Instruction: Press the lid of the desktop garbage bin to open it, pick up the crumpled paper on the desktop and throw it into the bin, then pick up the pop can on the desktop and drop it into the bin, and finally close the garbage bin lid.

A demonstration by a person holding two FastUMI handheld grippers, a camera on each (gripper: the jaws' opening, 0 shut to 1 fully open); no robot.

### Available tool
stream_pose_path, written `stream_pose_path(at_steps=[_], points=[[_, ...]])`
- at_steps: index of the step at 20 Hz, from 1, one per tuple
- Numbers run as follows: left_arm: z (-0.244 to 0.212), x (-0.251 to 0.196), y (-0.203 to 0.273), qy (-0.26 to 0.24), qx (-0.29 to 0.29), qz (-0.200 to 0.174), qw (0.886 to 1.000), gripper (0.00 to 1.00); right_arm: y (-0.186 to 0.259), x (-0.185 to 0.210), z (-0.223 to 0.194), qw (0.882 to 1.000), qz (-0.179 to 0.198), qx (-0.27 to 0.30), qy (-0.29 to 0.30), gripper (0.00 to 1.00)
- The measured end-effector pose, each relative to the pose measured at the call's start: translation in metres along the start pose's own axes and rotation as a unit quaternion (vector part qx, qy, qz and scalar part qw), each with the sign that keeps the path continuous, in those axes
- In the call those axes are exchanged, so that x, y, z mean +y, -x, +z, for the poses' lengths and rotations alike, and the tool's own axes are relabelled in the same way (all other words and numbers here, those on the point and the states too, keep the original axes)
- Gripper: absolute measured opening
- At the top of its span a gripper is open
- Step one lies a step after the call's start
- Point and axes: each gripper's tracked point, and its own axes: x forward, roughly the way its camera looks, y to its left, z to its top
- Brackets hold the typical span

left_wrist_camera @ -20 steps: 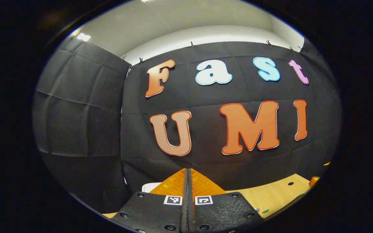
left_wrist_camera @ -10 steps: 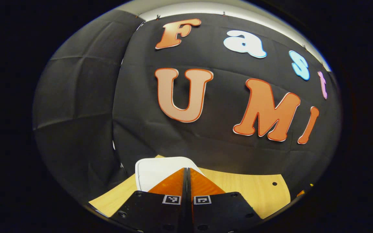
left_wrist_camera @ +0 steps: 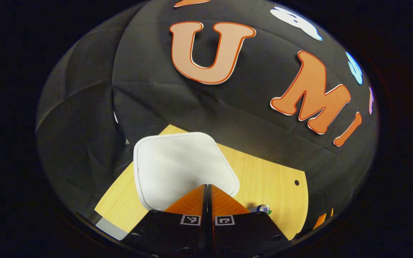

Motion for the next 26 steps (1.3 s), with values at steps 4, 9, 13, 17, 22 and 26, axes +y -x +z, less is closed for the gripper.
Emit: stream_pose_path(at_steps=[4, 9, 13, 17, 22, 26], points=[[-0.018, 0.005, -0.014, -0.001, 0.05, 0.004, 0.999, 0.0, 0.002, -0.009, -0.007, 1.0, -0.009, 0.006, 0.005, 0.94], [-0.041, 0.005, -0.025, 0.006, 0.112, 0.005, 0.994, 0.0, 0.003, -0.013, -0.011, 1.0, -0.013, 0.011, 0.006, 0.94], [-0.031, 0.008, -0.027, 0.012, 0.1, 0.003, 0.995, 0.0, 0.005, -0.012, -0.017, 1.0, -0.01, 0.018, 0.011, 0.94], [-0.032, 0.011, -0.032, 0.009, 0.105, -0.002, 0.994, 0.01, 0.006, -0.012, -0.017, 1.0, -0.01, 0.017, 0.014, 0.94], [-0.036, 0.012, -0.03, 0.004, 0.115, 0.003, 0.993, 0.01, 0.009, -0.009, -0.017, 1.0, -0.005, 0.015, 0.012, 0.94], [-0.03, 0.009, -0.026, -0.045, 0.113, 0.022, 0.992, 0.0, 0.013, -0.011, -0.01, 1.0, -0.004, 0.004, 0.008, 0.94]])
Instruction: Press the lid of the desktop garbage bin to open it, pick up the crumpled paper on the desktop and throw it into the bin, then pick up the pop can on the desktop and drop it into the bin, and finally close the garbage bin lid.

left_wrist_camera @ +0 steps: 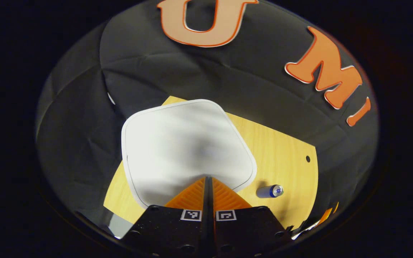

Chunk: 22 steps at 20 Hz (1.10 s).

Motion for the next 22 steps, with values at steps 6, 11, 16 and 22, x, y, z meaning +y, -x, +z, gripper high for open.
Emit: stream_pose_path(at_steps=[6, 11, 16, 22], points=[[0.035, 0.015, 0.026, -0.029, -0.098, 0.049, 0.994, 0.01, 0.005, -0.004, -0.001, 1.0, -0.004, 0.001, 0.005, 0.94], [0.058, -0.002, 0.081, -0.04, -0.242, 0.05, 0.968, 0.05, 0.003, -0.001, -0.001, 1.0, -0.001, 0.004, 0.009, 0.94], [0.06, -0.044, 0.15, -0.075, -0.381, 0.04, 0.921, 0.52, -0.002, 0.006, -0.005, 1.0, 0.007, 0.009, 0.013, 0.94], [0.009, -0.108, 0.232, -0.082, -0.489, 0.016, 0.868, 0.79, -0.013, 0.008, -0.011, 1.0, 0.009, 0.012, 0.025, 0.94]])
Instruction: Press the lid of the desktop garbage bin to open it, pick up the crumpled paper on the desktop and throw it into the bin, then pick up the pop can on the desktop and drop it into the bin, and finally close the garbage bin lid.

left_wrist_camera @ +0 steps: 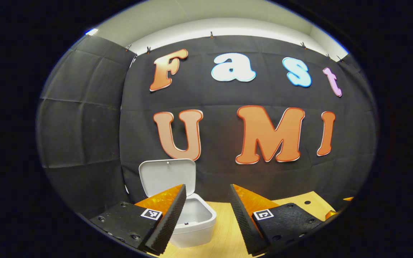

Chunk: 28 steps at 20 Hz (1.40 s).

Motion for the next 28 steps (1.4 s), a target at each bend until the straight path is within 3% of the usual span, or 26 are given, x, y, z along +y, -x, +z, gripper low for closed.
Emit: stream_pose_path(at_steps=[4, 10, 17, 28], points=[[0.019, -0.035, 0.037, 0.007, -0.054, -0.016, 0.998, 0.92, -0.012, 0.004, -0.014, 1.0, 0.005, 0.008, 0.007, 0.94], [0.026, -0.07, 0.082, 0.014, -0.093, -0.036, 0.995, 0.94, -0.042, 0.016, -0.053, 0.999, 0.018, 0.025, 0.021, 0.94], [0.027, -0.085, 0.109, 0.024, -0.088, -0.05, 0.995, 0.93, -0.09, 0.021, -0.124, 0.995, 0.02, 0.085, 0.047, 0.94], [0.03, -0.084, 0.132, -0.054, -0.07, -0.023, 0.996, 0.93, -0.15, 0.028, -0.238, 0.975, 0.021, 0.212, 0.064, 0.95]])
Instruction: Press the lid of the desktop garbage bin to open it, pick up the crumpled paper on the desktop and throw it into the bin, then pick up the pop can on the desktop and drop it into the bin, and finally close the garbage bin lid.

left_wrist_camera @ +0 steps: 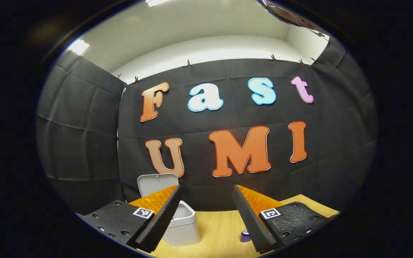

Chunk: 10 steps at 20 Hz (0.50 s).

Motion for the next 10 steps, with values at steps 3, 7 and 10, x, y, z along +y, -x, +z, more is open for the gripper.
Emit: stream_pose_path(at_steps=[3, 7, 10], points=[[-0.005, 0.003, 0.003, -0.01, 0.013, 0.009, 1.0, 0.92, -0.015, 0.007, -0.022, 0.999, 0.003, 0.033, 0.008, 0.92], [-0.012, 0.01, 0.006, -0.014, 0.026, 0.019, 0.999, 0.92, -0.024, 0.011, -0.033, 0.999, 0.005, 0.054, 0.002, 0.7], [-0.017, 0.011, 0.006, -0.011, 0.03, 0.023, 0.999, 0.94, -0.026, 0.014, -0.035, 0.998, 0.009, 0.056, 0.002, 0.46]])
